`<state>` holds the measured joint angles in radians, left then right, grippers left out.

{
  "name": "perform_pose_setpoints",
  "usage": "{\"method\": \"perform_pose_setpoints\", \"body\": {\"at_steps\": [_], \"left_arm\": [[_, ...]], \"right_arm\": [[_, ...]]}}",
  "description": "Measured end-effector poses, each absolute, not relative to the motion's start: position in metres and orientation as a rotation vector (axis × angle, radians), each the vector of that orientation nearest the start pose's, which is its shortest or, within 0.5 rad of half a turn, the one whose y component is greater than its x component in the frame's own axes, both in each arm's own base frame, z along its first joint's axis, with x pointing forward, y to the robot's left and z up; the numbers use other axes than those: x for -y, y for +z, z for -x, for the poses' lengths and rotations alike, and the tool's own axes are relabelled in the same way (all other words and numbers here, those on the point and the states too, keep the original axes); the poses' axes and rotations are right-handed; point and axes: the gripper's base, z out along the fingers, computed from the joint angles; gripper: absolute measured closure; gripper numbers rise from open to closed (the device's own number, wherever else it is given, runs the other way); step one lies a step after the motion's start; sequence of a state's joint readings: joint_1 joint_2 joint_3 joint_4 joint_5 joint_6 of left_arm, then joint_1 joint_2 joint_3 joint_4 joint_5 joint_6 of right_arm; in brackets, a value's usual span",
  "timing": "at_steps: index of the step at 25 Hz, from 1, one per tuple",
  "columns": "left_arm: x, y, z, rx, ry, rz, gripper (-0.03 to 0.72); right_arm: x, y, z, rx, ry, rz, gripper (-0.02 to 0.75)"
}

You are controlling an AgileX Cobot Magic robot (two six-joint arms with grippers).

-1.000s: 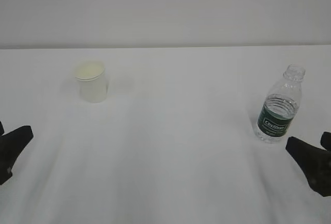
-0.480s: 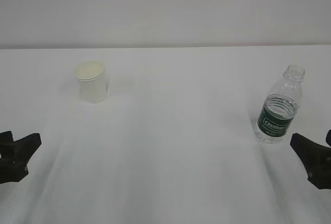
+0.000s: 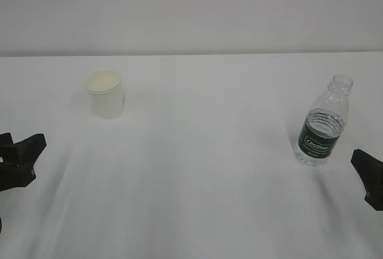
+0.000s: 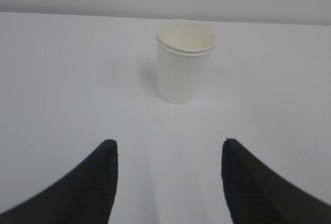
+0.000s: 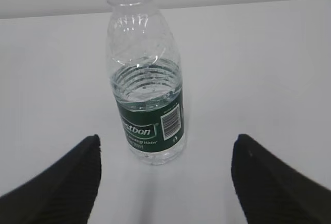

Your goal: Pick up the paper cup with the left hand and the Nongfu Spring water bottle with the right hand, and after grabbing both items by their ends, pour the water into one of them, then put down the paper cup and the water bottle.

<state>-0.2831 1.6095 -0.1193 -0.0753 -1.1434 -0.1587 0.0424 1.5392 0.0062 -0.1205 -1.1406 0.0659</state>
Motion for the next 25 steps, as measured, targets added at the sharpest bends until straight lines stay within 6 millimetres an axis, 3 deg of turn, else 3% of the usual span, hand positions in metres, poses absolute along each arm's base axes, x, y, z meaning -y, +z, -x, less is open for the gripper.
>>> {"method": "perform_pose_setpoints", "body": {"at_steps": [15, 19, 25], "left_arm": [[0.050, 0.136, -0.195, -1.842, -0.262, -0.033, 0.238], [0.050, 0.128, -0.197, -1.880, -0.254, -0.034, 0.233], [0.056, 0.102, -0.216, -1.967, -0.235, -0.041, 0.120]], "right_arm": [[-0.020, 0.131, -0.164, -1.884, 0.154, 0.158, 0.150], [-0.020, 0.131, -0.164, -1.883, 0.147, 0.168, 0.150], [-0.020, 0.122, -0.165, -1.939, 0.148, 0.174, 0.150]]}}
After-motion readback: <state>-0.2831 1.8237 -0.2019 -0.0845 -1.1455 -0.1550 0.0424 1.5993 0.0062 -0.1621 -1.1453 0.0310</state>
